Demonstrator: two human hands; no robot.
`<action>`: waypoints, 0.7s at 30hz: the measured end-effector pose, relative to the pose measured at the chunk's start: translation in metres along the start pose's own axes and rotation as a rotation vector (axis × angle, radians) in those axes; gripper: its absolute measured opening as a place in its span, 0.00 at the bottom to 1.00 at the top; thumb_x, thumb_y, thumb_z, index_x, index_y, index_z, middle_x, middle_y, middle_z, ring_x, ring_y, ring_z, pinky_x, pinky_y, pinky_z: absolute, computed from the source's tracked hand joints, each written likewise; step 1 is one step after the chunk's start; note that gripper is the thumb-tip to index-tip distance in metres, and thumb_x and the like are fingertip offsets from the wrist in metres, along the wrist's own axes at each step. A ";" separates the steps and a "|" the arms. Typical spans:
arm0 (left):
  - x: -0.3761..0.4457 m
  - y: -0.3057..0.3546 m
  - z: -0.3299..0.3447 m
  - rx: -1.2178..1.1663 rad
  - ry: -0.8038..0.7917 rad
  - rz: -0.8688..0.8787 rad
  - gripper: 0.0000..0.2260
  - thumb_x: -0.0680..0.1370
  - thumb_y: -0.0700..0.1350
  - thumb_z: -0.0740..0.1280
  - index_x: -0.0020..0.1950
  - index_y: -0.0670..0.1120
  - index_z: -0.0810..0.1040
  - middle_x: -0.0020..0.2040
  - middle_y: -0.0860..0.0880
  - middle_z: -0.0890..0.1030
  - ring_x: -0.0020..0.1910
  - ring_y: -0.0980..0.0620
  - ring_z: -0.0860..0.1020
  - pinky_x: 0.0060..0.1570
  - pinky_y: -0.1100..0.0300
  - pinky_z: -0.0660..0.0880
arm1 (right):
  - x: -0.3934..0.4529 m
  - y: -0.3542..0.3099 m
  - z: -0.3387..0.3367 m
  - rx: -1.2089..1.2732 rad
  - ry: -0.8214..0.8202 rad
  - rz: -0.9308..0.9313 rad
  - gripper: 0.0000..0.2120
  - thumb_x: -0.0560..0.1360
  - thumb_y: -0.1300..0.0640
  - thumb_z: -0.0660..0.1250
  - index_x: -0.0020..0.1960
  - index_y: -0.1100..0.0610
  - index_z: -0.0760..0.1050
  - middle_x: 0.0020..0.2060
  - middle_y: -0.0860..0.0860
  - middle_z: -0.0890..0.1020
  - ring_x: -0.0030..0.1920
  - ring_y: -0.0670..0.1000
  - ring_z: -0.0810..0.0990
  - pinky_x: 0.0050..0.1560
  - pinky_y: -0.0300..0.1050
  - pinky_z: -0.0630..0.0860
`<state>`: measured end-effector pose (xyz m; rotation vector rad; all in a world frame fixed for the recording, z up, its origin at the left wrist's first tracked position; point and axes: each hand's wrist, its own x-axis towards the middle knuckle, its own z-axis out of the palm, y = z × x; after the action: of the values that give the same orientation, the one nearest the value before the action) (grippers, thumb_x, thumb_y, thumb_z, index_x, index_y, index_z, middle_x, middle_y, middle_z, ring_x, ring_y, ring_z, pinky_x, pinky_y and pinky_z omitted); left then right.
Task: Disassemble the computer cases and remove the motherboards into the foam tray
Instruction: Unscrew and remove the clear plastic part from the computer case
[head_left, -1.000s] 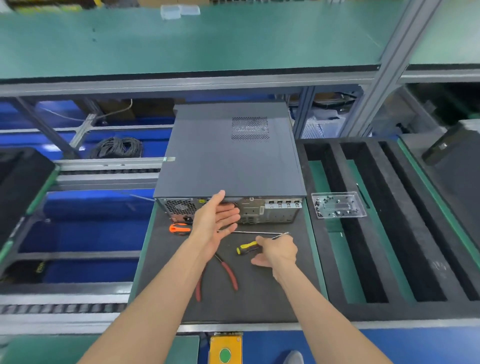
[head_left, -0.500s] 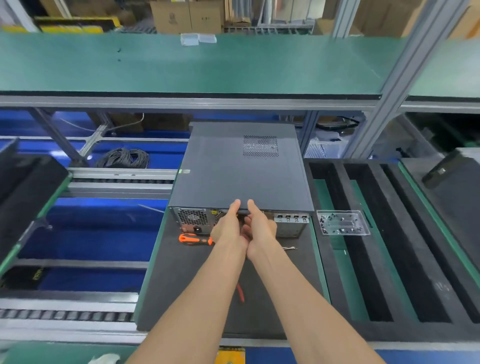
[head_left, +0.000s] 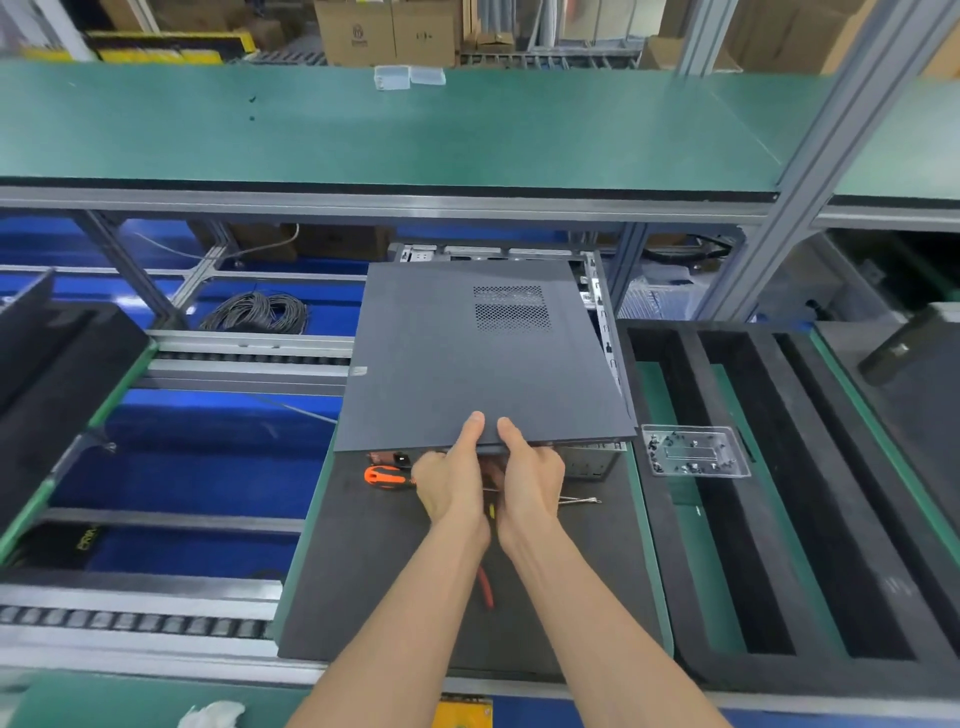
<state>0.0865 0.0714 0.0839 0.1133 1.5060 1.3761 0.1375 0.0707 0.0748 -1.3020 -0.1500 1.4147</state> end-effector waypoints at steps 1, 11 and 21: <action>0.000 0.004 0.000 -0.030 -0.002 0.022 0.11 0.69 0.47 0.80 0.43 0.45 0.81 0.37 0.54 0.86 0.32 0.57 0.83 0.34 0.62 0.78 | -0.002 -0.002 0.000 0.070 -0.034 0.000 0.07 0.74 0.62 0.74 0.50 0.62 0.78 0.46 0.56 0.87 0.47 0.57 0.86 0.49 0.53 0.83; -0.002 0.024 0.003 -0.314 -0.277 -0.060 0.12 0.72 0.30 0.73 0.32 0.44 0.86 0.40 0.46 0.86 0.38 0.48 0.85 0.36 0.57 0.81 | -0.017 -0.025 -0.005 0.231 -0.214 -0.043 0.10 0.77 0.68 0.69 0.56 0.70 0.75 0.53 0.63 0.84 0.55 0.60 0.84 0.59 0.53 0.79; -0.009 0.028 0.041 -0.266 -0.367 -0.043 0.11 0.70 0.29 0.74 0.50 0.38 0.81 0.43 0.45 0.86 0.40 0.48 0.86 0.34 0.59 0.80 | -0.013 -0.053 -0.036 0.112 -0.153 -0.196 0.11 0.77 0.58 0.71 0.53 0.66 0.79 0.51 0.61 0.85 0.53 0.58 0.85 0.55 0.49 0.81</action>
<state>0.1047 0.1025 0.1193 0.1558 1.0092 1.4193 0.1930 0.0589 0.1067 -1.0582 -0.2892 1.3346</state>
